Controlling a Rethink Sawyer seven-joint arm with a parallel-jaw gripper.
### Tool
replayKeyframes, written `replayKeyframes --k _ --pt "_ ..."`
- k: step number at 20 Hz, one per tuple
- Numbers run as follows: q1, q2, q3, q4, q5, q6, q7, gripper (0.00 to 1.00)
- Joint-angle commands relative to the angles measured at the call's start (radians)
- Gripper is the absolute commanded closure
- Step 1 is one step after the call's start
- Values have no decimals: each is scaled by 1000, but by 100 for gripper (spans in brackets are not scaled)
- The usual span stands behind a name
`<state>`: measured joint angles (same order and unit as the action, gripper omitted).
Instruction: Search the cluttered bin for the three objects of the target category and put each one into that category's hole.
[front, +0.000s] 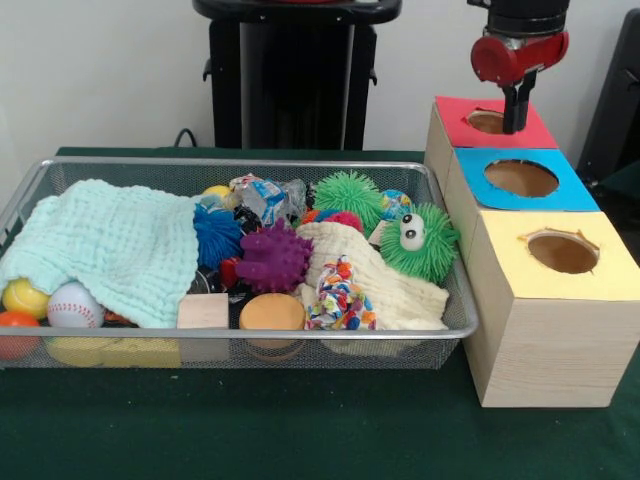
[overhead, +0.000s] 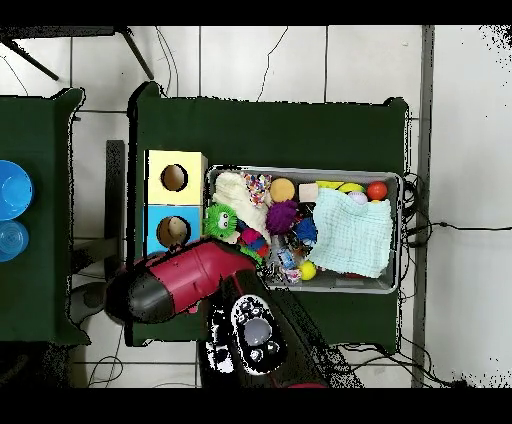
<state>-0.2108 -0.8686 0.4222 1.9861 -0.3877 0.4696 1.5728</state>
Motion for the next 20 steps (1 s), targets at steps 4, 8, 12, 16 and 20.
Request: replayKeyframes --k 4,8,12,16,20 --pt "-27 -45 -8 164 14 0 101 100" --pt "-52 16 -32 100 -17 -4 80 100" --pt "-44 37 -77 30 -84 -19 66 100" --pt "-98 -14 -50 6 -101 31 -21 100" --pt "-217 -70 38 2 -83 115 -166 100"
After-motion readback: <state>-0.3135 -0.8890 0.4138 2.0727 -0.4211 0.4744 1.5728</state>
